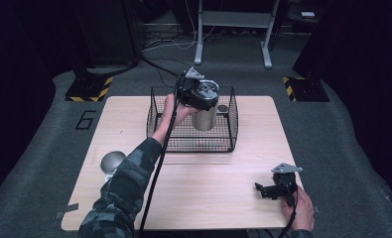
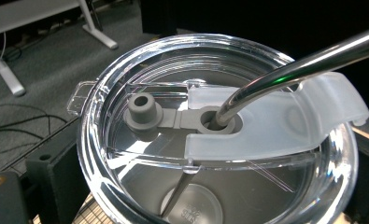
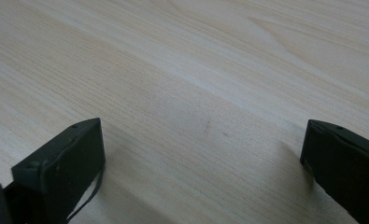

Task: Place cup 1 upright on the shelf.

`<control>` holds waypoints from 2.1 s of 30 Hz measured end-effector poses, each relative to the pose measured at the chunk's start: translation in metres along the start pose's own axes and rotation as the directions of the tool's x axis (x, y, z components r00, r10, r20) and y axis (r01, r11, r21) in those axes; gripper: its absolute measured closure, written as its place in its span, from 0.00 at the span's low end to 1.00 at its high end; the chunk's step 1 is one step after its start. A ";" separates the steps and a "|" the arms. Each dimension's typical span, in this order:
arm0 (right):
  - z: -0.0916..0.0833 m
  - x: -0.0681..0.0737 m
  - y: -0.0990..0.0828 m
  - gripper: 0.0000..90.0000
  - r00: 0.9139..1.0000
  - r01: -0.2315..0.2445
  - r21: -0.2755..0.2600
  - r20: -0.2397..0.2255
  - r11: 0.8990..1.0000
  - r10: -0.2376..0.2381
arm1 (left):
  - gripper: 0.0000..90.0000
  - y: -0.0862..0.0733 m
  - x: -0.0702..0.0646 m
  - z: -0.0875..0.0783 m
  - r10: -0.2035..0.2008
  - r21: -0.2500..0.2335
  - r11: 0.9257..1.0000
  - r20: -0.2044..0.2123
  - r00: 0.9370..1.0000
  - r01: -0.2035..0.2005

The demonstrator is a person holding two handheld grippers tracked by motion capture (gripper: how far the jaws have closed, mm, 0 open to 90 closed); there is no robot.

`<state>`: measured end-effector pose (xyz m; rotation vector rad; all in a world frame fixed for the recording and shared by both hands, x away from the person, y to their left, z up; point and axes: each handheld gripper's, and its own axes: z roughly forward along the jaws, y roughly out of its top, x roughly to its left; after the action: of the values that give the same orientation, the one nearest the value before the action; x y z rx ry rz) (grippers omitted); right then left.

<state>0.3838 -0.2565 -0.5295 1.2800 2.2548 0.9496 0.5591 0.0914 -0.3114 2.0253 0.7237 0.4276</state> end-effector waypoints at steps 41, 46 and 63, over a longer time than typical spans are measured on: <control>0.000 0.000 0.000 0.00 1.000 0.000 0.000 0.000 1.000 0.000 | 0.04 -0.012 0.010 0.074 -0.091 0.062 0.994 -0.024 0.996 0.092; 0.000 0.000 0.000 0.00 1.000 0.000 0.000 0.000 1.000 0.000 | 0.04 -0.013 0.009 0.080 -0.097 0.076 0.992 -0.018 0.995 0.098; 0.000 0.000 0.000 0.00 1.000 0.000 0.000 0.000 1.000 0.000 | 0.04 -0.021 0.008 0.099 -0.110 0.111 0.988 -0.012 0.994 0.111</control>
<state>0.3838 -0.2565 -0.5296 1.2801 2.2545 0.9500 0.6130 0.0411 -0.3812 2.0762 0.8757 0.3353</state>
